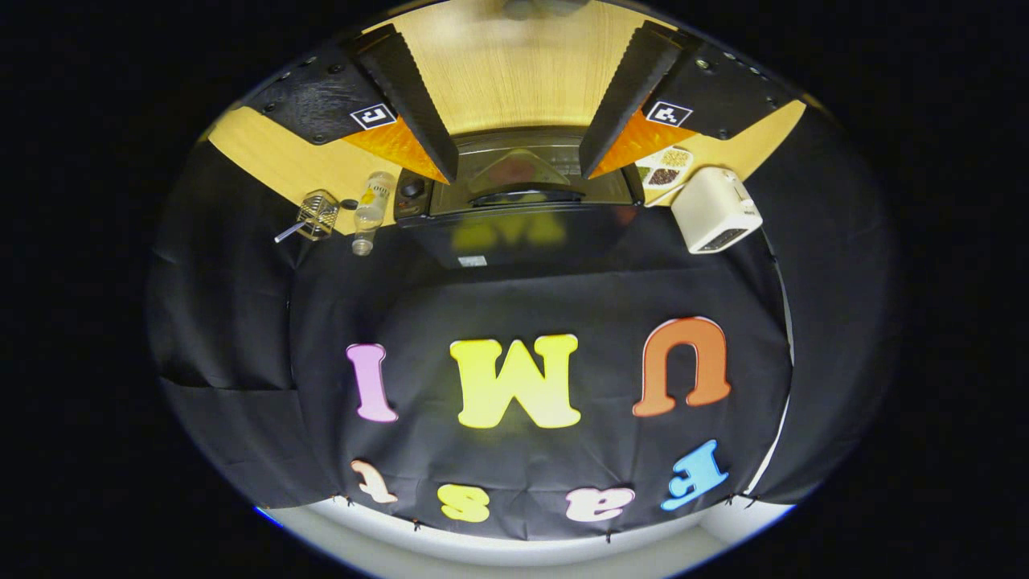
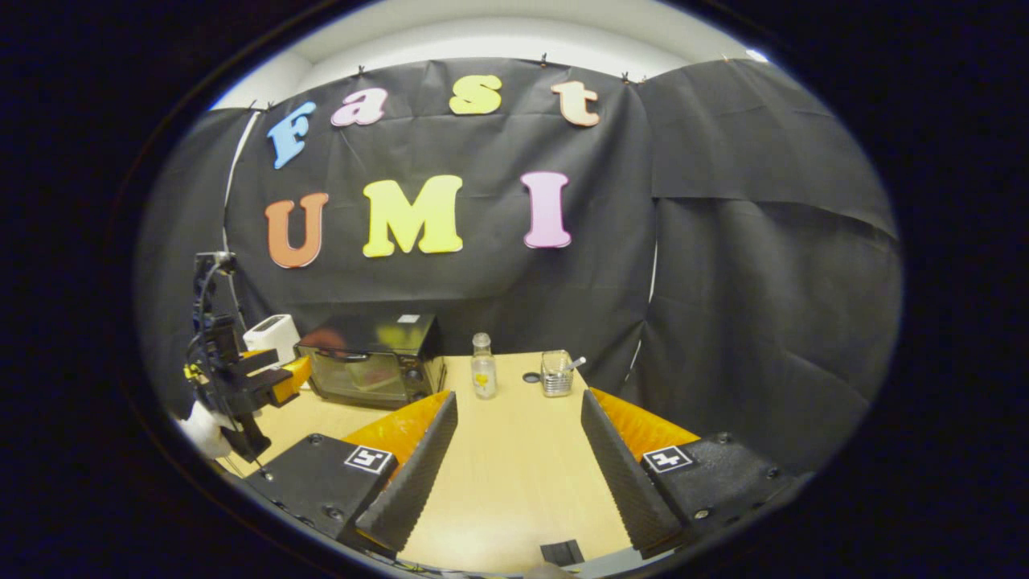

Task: Open the electric oven with the left hand, put the food in, and close the electric oven.

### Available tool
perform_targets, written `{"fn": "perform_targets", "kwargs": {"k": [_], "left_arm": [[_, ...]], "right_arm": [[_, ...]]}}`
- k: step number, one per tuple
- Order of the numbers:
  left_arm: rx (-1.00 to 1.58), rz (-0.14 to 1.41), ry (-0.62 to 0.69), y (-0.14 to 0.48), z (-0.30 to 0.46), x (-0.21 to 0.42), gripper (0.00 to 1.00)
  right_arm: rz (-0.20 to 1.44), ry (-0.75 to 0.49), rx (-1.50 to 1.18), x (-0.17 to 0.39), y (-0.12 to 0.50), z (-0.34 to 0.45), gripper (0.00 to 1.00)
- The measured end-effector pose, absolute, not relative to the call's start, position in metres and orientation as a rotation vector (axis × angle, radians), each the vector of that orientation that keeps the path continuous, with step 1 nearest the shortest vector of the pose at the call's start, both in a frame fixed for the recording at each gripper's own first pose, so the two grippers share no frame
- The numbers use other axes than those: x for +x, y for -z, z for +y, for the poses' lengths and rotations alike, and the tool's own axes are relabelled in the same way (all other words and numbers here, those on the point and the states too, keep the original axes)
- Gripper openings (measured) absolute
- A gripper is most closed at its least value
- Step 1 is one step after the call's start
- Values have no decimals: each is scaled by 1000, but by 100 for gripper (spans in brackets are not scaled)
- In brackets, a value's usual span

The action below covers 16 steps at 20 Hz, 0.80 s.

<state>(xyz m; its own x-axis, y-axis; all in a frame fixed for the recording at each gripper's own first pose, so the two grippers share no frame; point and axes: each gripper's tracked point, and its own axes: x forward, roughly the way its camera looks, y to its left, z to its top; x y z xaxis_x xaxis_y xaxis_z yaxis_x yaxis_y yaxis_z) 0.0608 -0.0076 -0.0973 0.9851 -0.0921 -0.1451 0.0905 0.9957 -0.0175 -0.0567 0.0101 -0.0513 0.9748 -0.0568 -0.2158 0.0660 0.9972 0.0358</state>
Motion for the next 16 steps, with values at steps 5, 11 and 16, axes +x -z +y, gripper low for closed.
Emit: {"fn": "perform_targets", "kwargs": {"k": [5,11,16], "left_arm": [[-43,75,53,45,-1,-24,96],[-40,33,4,11,-19,-95,96],[-37,0,-5,-11,-49,-125,96]], "right_arm": [[149,13,27,-71,27,2,96],[126,-36,43,-91,21,-25,96],[104,-64,32,-112,17,-49,96]]}}
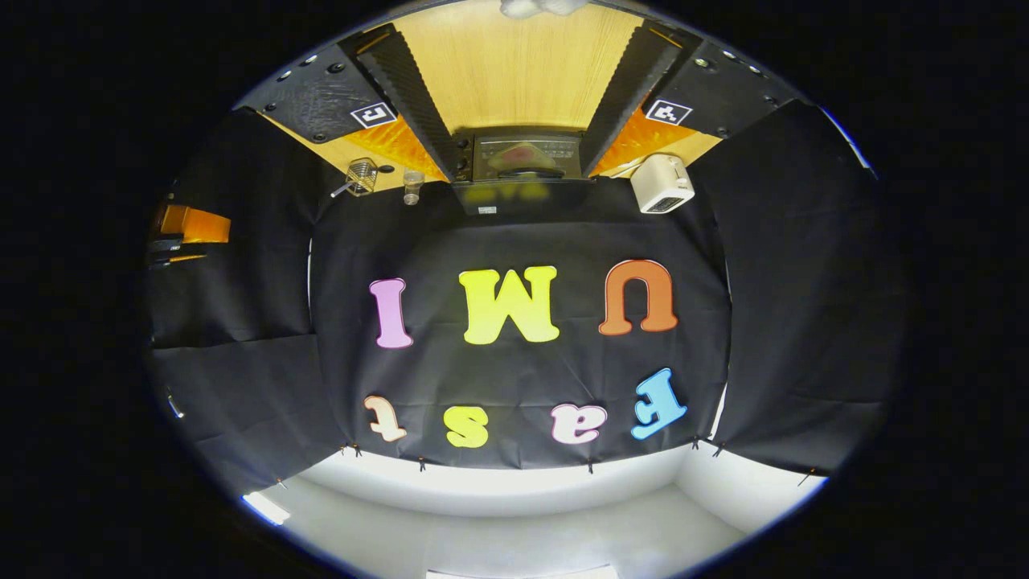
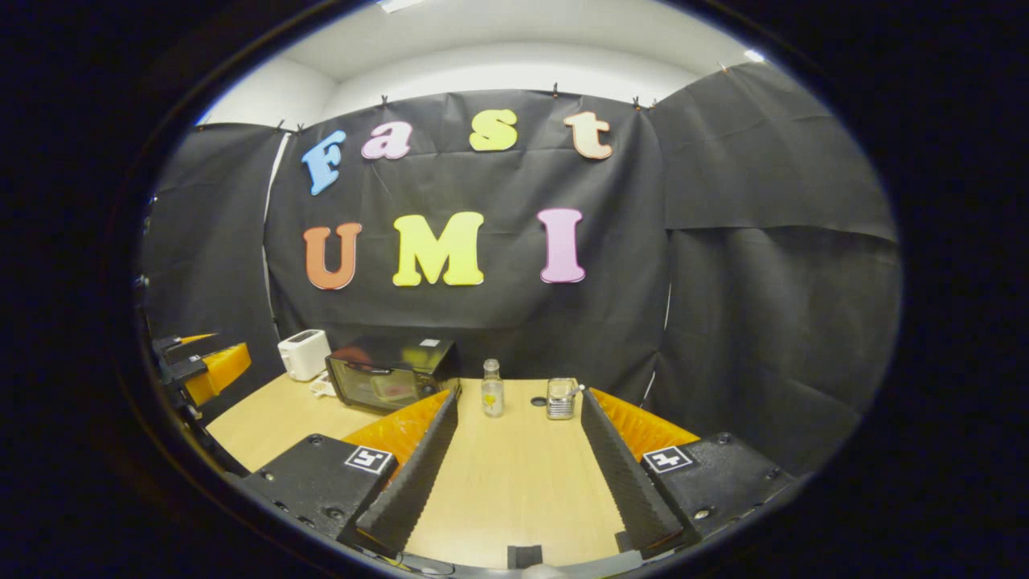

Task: Open the electric oven with the left hand, put the food in, and close the electric oven.

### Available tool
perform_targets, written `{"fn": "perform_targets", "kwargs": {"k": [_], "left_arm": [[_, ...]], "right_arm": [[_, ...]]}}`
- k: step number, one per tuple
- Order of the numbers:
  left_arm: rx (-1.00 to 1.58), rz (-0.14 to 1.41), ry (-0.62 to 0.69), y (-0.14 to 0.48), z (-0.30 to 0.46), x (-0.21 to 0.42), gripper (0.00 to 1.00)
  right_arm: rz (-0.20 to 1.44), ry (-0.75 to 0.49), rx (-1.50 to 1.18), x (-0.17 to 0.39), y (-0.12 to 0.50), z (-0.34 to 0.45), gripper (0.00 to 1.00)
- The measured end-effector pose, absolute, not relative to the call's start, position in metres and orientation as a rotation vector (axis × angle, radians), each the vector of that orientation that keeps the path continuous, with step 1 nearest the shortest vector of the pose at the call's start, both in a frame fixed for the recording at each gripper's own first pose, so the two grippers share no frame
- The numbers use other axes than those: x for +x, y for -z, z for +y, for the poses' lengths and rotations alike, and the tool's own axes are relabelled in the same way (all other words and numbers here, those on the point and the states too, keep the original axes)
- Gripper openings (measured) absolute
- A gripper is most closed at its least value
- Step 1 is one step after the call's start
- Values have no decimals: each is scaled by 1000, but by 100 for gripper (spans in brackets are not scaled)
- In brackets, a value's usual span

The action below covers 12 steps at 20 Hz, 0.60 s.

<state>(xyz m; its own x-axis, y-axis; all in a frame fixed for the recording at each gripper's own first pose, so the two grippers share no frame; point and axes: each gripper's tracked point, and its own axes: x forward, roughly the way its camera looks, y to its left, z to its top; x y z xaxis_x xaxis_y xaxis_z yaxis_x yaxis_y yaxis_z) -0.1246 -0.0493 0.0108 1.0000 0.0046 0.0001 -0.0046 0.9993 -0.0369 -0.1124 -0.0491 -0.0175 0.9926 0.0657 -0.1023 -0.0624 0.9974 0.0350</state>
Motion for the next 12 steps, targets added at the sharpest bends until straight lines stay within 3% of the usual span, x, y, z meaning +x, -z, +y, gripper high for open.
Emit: {"fn": "perform_targets", "kwargs": {"k": [7,8,10,12], "left_arm": [[-23,-31,-10,-27,-86,-159,96],[-23,-32,-11,-27,-91,-163,100],[-20,-29,-15,-27,-96,-170,96],[-20,-27,-19,-28,-98,-176,100]], "right_arm": [[89,-79,46,-140,21,-80,96],[84,-79,46,-143,22,-85,98],[81,-81,53,-148,23,-90,96],[86,-93,65,-151,26,-89,96]]}}
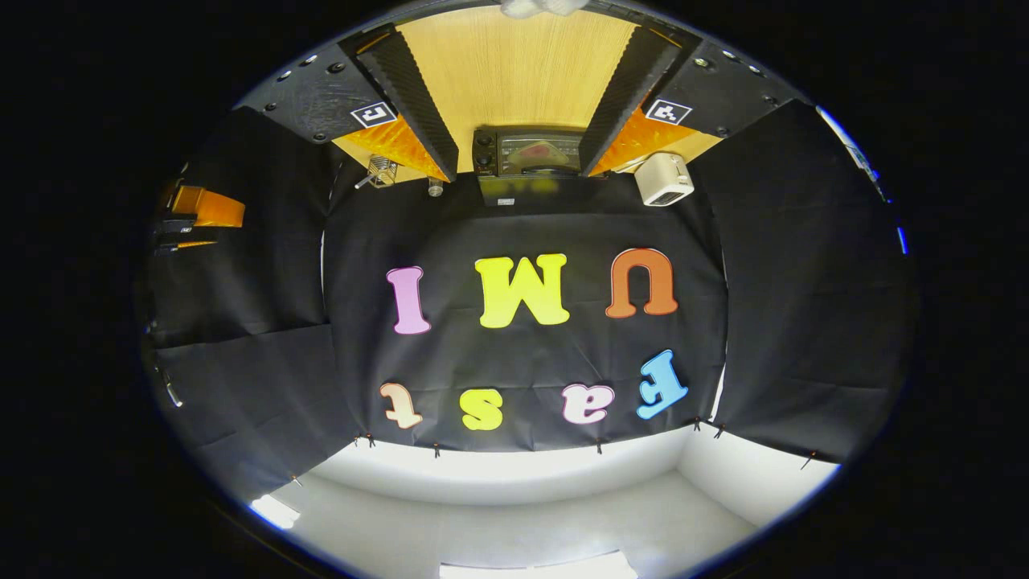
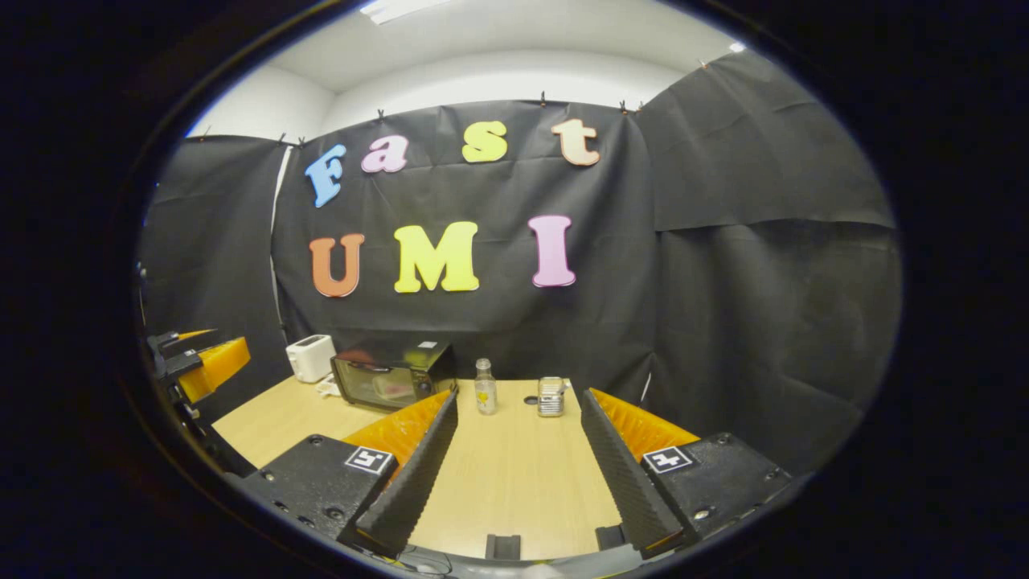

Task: Open the electric oven with the left hand, put the food in, and close the electric oven.

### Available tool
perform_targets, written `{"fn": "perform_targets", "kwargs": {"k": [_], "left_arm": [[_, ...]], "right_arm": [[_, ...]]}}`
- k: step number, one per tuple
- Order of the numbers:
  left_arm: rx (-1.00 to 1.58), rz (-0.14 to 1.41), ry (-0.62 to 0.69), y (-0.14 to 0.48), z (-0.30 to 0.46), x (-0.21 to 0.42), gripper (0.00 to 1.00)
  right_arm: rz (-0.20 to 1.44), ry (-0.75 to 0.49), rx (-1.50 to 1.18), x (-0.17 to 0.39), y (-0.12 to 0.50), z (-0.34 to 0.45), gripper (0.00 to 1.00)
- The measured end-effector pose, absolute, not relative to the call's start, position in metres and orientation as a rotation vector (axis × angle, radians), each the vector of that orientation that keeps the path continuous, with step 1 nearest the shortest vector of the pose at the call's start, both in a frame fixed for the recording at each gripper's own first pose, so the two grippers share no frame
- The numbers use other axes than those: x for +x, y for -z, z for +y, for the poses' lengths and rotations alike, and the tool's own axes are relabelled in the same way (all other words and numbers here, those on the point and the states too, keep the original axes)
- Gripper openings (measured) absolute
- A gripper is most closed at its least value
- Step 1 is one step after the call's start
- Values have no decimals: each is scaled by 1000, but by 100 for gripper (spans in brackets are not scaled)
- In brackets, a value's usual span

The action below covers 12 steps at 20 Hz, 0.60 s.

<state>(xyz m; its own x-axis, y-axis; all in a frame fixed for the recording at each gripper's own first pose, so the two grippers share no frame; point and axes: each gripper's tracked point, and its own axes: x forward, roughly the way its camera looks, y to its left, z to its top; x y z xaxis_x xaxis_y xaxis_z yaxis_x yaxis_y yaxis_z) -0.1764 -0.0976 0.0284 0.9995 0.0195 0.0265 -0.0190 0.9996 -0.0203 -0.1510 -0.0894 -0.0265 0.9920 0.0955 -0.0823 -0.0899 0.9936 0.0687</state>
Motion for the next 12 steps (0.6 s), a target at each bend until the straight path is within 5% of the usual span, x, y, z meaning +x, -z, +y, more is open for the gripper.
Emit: {"fn": "perform_targets", "kwargs": {"k": [12], "left_arm": [[-11,-35,-36,-39,-100,-182,100]], "right_arm": [[78,-112,60,-156,24,-93,96]]}}
